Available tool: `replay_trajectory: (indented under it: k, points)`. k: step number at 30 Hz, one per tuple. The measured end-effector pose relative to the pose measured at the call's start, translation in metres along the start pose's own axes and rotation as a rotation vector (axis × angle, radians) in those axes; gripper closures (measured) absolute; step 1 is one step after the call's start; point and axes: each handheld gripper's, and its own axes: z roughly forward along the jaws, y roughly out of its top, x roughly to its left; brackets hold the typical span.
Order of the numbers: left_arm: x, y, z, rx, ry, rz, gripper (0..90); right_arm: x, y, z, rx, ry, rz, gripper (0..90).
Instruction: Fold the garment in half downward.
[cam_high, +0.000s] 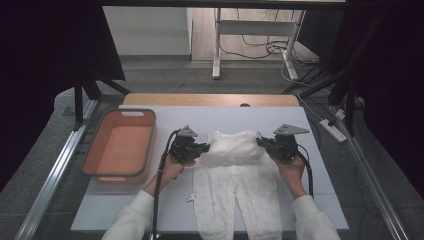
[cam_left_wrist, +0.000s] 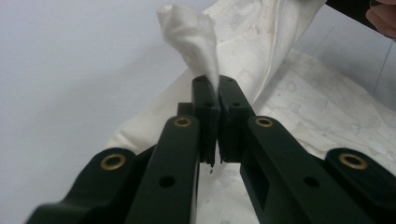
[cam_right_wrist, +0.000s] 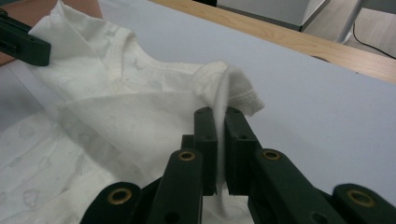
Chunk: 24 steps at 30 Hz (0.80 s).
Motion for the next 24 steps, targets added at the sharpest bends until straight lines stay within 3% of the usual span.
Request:
replay_trajectory:
  k: [24]
  points:
    - [-0.009, -0.013, -0.008, 0.005, 0.004, -0.001, 86.2, 0.01, -0.007, -0.006, 0.018, 0.025, 0.005, 84.8]
